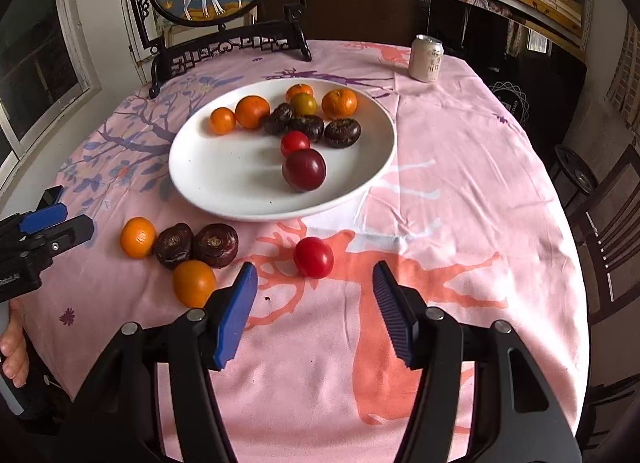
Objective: Organize fruits
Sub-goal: 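Grasp a red plum with the right tool while the left tool grasps a mandarin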
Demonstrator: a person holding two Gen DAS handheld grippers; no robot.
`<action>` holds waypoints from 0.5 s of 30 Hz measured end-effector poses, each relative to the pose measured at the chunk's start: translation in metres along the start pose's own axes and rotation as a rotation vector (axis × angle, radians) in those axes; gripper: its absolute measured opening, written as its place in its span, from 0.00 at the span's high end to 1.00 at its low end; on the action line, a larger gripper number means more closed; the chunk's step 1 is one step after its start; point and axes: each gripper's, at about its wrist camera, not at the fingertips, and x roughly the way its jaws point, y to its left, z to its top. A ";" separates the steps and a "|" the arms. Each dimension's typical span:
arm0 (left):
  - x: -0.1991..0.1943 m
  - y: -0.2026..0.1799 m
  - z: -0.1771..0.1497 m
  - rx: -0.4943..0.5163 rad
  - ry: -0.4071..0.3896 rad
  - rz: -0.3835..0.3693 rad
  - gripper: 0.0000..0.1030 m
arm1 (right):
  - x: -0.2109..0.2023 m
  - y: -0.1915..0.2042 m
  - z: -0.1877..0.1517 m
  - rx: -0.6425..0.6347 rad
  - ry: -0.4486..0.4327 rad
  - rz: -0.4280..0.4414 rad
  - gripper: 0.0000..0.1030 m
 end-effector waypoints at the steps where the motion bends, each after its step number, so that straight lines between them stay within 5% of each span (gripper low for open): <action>1: 0.002 0.002 -0.001 -0.003 0.006 -0.002 0.18 | 0.007 0.000 0.000 0.004 0.011 0.004 0.41; 10: 0.016 0.011 -0.010 -0.008 0.052 0.007 0.18 | 0.054 -0.002 0.005 0.005 0.061 -0.020 0.42; 13: 0.021 0.011 -0.010 -0.006 0.066 0.003 0.18 | 0.065 0.001 0.003 -0.011 0.083 -0.011 0.72; 15: 0.023 0.010 -0.010 -0.001 0.071 0.004 0.18 | 0.061 0.003 0.002 -0.016 0.076 0.000 0.72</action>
